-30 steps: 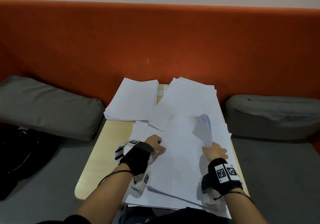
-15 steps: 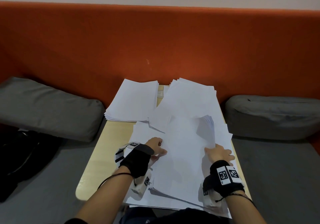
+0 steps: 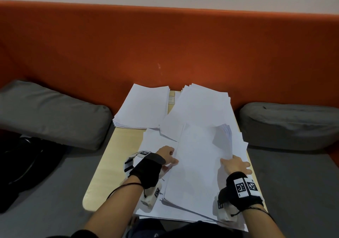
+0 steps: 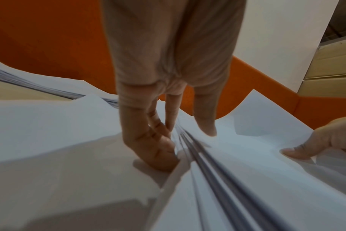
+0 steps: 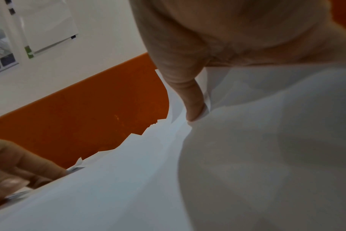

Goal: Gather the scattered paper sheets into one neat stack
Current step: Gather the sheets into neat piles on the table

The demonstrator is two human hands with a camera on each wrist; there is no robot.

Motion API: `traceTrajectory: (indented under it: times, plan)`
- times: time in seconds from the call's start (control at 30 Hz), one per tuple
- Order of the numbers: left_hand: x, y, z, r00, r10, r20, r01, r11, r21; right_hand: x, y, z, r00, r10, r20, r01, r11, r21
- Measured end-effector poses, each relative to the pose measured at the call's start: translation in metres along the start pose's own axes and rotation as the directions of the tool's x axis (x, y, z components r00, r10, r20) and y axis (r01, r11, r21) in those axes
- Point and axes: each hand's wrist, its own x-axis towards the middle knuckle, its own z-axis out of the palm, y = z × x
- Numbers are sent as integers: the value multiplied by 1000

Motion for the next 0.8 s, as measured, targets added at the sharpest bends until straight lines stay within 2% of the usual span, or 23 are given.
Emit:
traceTrajectory:
  times: [0.1, 0.37, 0.57, 0.7, 0.8]
  plan:
    - [-2, 2, 0, 1000, 20, 7, -20, 999, 41, 0, 3, -1, 1000, -28, 9, 27, 998, 52]
    - [-8, 5, -1, 998, 62, 7, -63, 991, 122, -17, 5, 4, 977, -165, -136, 186, 969, 163]
    - [-15, 7, -1, 999, 45, 16, -46, 996, 77, -22, 7, 2, 946, -311, -90, 324, 915, 239]
    - [-20, 8, -3, 999, 3, 32, -2, 999, -54, -32, 1, -5, 886, -447, -125, 463, 835, 298]
    - [-27, 13, -9, 996, 58, 60, -45, 976, -212, -38, -8, -24, 809, -564, -163, 577, 712, 401]
